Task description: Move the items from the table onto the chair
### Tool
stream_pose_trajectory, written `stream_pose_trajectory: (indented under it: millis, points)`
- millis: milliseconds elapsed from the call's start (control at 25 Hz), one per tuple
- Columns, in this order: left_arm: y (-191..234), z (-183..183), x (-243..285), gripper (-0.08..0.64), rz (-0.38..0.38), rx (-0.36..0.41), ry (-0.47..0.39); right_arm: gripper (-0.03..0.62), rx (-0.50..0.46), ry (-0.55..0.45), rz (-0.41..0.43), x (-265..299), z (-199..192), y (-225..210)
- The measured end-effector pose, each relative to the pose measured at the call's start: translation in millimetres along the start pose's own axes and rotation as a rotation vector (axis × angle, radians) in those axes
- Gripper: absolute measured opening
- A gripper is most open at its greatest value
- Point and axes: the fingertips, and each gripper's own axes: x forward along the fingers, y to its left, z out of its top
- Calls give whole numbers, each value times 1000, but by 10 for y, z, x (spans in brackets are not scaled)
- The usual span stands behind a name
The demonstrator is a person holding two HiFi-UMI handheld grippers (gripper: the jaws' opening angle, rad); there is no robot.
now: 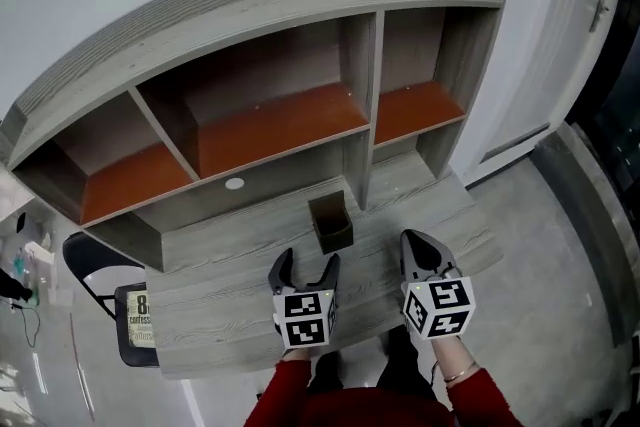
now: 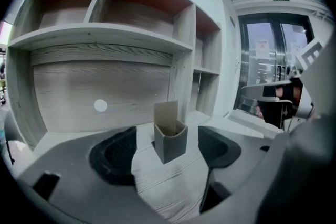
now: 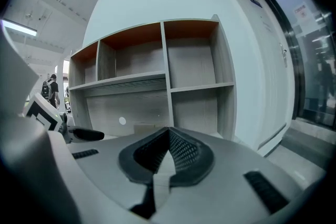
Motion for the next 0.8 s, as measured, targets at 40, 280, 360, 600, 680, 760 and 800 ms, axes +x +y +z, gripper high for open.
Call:
stream_pose_trajectory:
  millis: [40,280,360,600,680,760,800]
  points:
    - [-45,-5,99,368,25,-14,7,8,-2,-1,20,62,29,-91]
    - [-275,-12,641,391,218,-94,44,8,-40,32,168,334,140,-636]
    - [-251,-33,762,399,282,-146,56,8,-49,49,212,397,145,-751]
    - [-157,-184,931,433,413,-212,109,8,-43,97,269,538,64,-973]
    - [-126,-244,983,433,429,-209,123,8,-48,109,272,594,51,-1016]
    - [-87,-280,1020,433,442,-218,132,8,-51,116,275,633,51,-1038]
    - [-70,-300,1049,433,445,-225,136,8,-55,119,274,647,51,-1049]
